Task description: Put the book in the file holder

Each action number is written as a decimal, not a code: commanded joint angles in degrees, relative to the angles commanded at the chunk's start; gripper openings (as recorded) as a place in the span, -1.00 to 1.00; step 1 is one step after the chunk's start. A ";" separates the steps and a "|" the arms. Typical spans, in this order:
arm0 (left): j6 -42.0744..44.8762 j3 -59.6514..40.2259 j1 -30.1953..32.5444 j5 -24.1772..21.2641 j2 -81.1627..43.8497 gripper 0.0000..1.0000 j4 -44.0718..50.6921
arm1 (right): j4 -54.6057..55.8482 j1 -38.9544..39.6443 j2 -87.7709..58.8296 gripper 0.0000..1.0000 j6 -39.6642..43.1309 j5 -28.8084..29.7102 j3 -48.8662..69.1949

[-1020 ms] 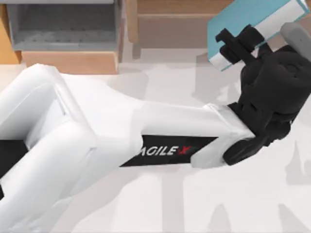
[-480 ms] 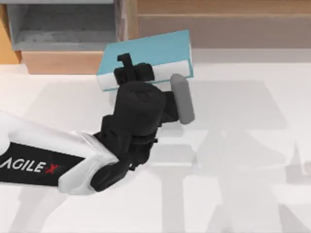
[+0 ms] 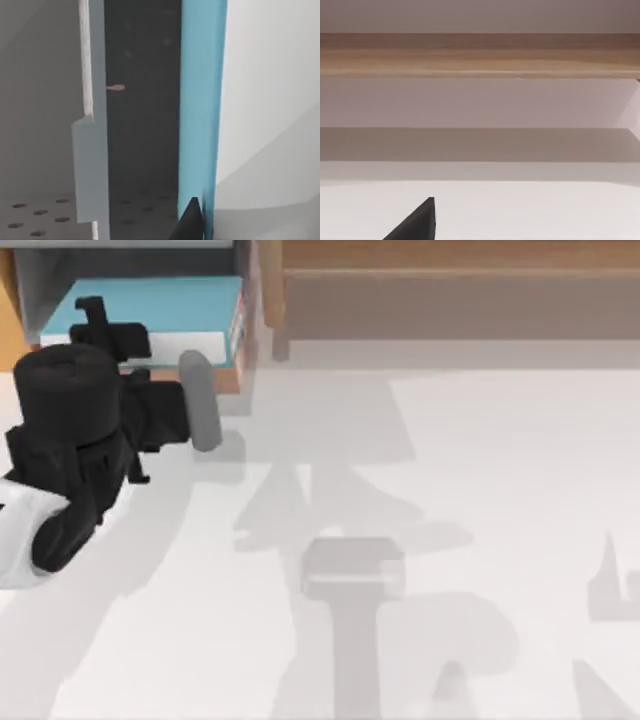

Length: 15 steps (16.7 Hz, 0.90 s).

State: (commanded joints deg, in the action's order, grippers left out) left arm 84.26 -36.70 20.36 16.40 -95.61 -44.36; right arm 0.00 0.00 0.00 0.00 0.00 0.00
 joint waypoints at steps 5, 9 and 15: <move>3.90 -3.83 -7.92 -8.60 -3.96 -1.00 0.54 | 0.00 0.00 0.00 1.00 0.00 0.00 0.00; 3.95 -3.90 -8.03 -8.71 -4.04 -1.00 0.56 | 0.00 0.00 0.00 1.00 0.00 0.00 0.00; 4.13 -8.61 -8.86 -9.04 -8.07 -1.00 0.68 | 0.00 0.00 0.00 1.00 0.00 0.00 0.00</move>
State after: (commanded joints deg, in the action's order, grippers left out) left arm 88.38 -45.31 11.50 7.36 -103.68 -43.67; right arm 0.00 0.00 0.00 0.00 0.00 0.00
